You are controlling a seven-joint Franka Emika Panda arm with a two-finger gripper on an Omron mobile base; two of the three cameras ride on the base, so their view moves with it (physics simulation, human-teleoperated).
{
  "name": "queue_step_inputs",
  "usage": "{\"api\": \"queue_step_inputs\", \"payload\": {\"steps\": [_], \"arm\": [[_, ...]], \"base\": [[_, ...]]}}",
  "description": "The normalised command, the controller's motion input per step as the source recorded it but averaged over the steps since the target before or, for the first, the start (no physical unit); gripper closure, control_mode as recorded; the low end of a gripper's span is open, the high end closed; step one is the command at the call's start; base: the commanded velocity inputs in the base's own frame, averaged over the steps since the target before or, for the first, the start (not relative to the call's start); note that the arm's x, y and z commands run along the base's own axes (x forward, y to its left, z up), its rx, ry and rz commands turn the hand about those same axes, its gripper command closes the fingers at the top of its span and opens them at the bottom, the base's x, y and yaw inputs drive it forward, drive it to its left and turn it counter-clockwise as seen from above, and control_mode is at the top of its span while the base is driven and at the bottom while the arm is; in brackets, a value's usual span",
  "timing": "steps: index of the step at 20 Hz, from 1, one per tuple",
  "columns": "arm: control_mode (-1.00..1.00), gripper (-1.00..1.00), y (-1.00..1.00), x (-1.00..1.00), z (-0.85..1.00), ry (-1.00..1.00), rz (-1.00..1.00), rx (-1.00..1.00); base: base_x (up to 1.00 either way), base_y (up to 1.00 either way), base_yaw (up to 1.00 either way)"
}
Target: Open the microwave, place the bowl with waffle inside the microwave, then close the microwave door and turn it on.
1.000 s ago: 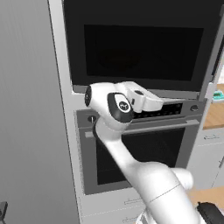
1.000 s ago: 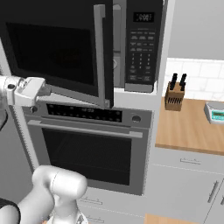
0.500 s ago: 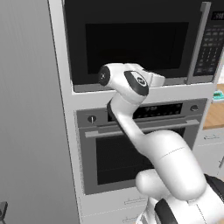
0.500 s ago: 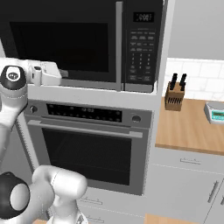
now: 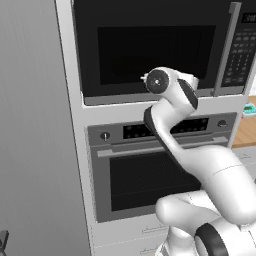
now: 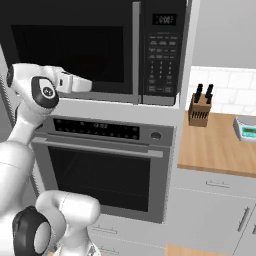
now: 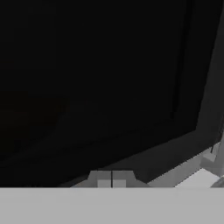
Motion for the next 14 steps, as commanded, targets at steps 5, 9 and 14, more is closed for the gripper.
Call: {"api": "queue_step_inputs", "payload": {"steps": [5, 9, 14], "arm": [[-1.00, 1.00, -0.78, 0.64, 0.00, -0.10, 0.35, 0.06], [-1.00, 1.00, -1.00, -0.19, 0.10, -0.07, 0.28, 0.00], [-1.00, 1.00, -0.99, -0.72, 0.46, 0.02, 0.17, 0.05]], "base": [[0.00, 0.00, 0.00], [0.00, 0.00, 0.00], [0.00, 0.00, 0.00]]}}
